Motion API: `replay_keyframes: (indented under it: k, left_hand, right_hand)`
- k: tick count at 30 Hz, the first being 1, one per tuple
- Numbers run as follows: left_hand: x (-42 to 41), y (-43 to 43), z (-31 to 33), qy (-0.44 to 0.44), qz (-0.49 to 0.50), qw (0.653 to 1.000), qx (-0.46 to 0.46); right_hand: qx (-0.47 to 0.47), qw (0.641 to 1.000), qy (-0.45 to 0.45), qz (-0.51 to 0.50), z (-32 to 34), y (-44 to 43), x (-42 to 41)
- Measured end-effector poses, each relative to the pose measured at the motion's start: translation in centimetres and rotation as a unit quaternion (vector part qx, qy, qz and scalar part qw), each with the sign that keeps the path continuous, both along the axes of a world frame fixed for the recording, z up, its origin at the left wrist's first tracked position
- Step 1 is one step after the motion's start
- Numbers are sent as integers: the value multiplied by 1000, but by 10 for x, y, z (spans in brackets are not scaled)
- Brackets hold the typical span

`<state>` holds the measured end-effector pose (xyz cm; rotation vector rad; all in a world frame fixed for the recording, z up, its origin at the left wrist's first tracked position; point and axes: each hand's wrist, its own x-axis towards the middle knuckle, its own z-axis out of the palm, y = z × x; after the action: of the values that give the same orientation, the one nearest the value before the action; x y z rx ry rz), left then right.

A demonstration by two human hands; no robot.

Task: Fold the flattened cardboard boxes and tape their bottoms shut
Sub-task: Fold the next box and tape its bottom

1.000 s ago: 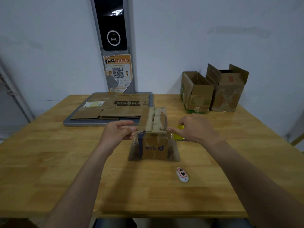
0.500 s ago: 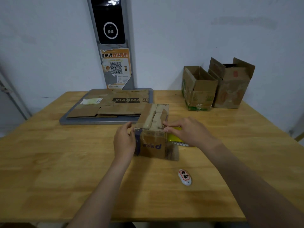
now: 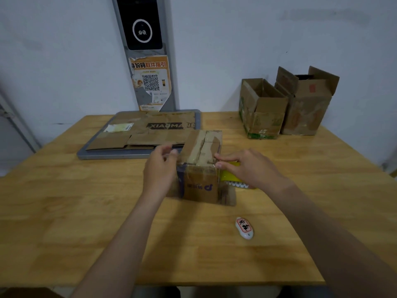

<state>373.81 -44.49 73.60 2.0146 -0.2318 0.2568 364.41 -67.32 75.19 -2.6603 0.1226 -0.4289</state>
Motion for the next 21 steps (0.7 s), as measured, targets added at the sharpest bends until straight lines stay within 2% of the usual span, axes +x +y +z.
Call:
replay_keyframes:
  k: [5, 9, 14, 21]
  left_hand:
    - [-24, -41, 12, 51, -55, 996, 49]
    - [-22, -47, 5, 38, -14, 998, 40]
    - [-9, -33, 2, 156, -23, 985, -65]
    - [-2, -22, -5, 238, -51, 953, -179]
  right_hand:
    - [-17, 1000, 5, -3, 2, 2, 1]
    - [-23, 1000, 8, -3, 3, 3, 1]
    - [0, 1000, 10, -14, 1, 3, 0]
    - [22, 999, 16, -23, 1, 5, -2]
